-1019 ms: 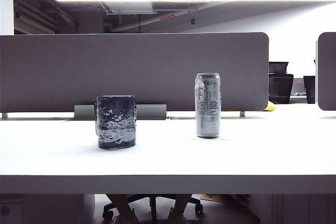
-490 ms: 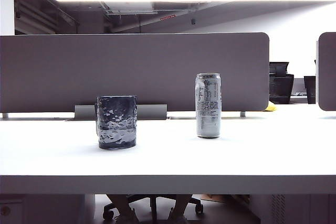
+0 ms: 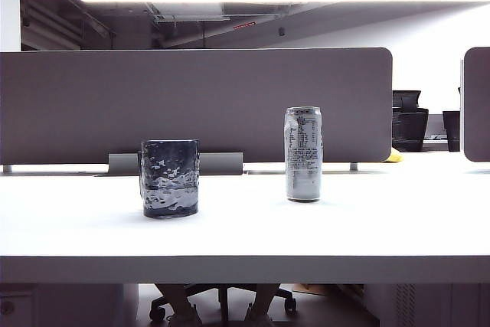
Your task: Pick up the metal can, pour some water into the cup, then place the can back on the table.
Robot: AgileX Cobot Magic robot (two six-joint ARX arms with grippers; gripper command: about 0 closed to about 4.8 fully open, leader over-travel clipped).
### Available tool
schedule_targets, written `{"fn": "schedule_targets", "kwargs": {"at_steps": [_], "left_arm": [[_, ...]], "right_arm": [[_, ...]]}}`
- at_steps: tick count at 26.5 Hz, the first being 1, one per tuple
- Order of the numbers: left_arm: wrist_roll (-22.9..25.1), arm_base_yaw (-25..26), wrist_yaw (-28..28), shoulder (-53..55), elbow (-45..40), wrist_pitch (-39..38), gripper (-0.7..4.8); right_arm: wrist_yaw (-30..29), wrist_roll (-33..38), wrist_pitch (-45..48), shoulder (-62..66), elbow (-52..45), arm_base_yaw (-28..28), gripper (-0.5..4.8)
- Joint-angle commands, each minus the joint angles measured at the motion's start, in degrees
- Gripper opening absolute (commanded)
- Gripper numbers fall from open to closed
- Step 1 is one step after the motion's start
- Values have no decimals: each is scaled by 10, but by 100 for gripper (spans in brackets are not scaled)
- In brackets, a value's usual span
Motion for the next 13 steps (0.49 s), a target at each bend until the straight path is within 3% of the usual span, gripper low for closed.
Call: {"fn": "schedule_targets", "kwargs": {"at_steps": [1,5,13], "left_arm": [[1,0,2,1,1,6,-5],[1,0,2,1,1,6,-5],[1,0,2,1,1,6,-5]], "right_arm": [[-10,31,12,-29,-25,0,-5],[-43,33,12,-55,-50,1,-5],[-45,78,12,-110,-92,4,-5]]}}
